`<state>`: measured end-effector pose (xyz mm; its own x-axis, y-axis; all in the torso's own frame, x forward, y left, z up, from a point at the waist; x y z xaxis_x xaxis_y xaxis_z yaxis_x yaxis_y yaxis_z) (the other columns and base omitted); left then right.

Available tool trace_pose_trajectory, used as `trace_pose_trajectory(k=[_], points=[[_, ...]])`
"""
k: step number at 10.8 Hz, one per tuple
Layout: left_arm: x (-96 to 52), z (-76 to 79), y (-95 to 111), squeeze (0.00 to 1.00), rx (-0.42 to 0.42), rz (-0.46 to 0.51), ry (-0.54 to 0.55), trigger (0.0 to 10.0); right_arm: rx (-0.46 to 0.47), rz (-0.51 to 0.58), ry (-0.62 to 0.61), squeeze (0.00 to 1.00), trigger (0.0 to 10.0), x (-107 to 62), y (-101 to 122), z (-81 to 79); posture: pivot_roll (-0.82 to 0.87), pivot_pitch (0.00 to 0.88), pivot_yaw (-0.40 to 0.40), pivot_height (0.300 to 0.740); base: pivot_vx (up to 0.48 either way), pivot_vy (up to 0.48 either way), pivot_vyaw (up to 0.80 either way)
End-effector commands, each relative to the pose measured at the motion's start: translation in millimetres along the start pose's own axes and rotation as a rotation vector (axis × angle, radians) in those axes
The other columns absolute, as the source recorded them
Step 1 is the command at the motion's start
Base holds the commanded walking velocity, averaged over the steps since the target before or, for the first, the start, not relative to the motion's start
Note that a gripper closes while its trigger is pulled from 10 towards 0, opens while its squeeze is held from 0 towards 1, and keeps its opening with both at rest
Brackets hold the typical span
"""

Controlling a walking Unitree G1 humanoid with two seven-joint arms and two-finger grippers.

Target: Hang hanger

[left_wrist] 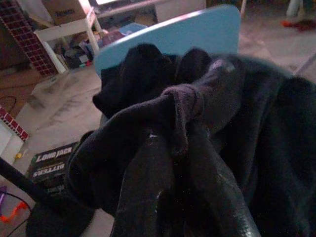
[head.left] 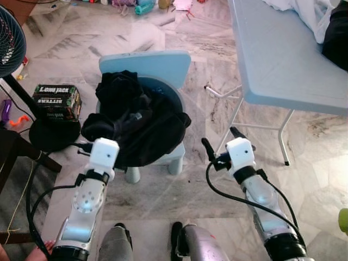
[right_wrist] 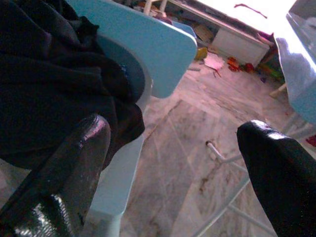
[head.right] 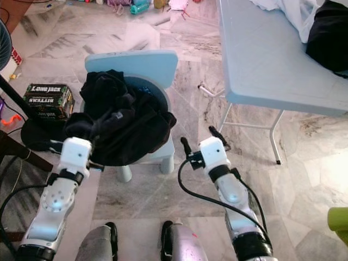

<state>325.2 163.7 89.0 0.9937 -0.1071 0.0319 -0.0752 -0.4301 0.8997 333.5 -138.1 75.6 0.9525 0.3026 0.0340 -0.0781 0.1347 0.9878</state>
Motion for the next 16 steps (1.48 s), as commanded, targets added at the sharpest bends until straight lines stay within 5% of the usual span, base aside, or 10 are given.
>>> trace_pose_trajectory(k=[1, 9, 11, 16], points=[[2.1, 1.0, 8.4, 0.0, -0.014, 0.023, -0.004, 10.0, 0.006, -0.015, -0.027, 0.0, 10.0, -5.3, -4.8, 5.9, 0.05, 0.192, -0.095, 0.74, 0.0, 0.0, 0.0], [17.5, 5.1, 20.4, 0.0, -0.05, 0.052, -0.022, 10.0, 0.017, 0.0, -0.11, 0.0, 10.0, 0.8, -4.4, 18.4, 0.05, 0.12, -0.076, 0.74, 0.0, -0.099, 0.0], [20.5, 6.4, 25.9, 0.0, -0.052, 0.068, -0.024, 10.0, 0.18, 0.015, -0.195, 0.0, 10.0, 4.2, -1.1, 34.1, 0.05, 0.111, -0.068, 0.74, 0.0, -0.262, 0.0], [21.3, 6.0, 23.4, 0.0, -0.049, 0.065, -0.028, 10.0, 0.182, 0.0, -0.208, 0.0, 10.0, -2.5, -7.1, 38.5, 0.05, 0.106, -0.063, 0.74, 0.0, -0.387, 0.0]])
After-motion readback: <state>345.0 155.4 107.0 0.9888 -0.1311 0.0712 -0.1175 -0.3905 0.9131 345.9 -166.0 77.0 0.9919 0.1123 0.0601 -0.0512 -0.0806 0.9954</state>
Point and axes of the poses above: a point about 5 cm out from each wrist's last joint towards the gripper, its own x axis pointing out of the wrist towards the gripper, its own y axis along the axis of the wrist's last joint, z = x × y, the point moved 6 cm from there along x, pointing out of the wrist towards the gripper, and after that the axes turned 8 degrees about x, right-handed, at the moved point
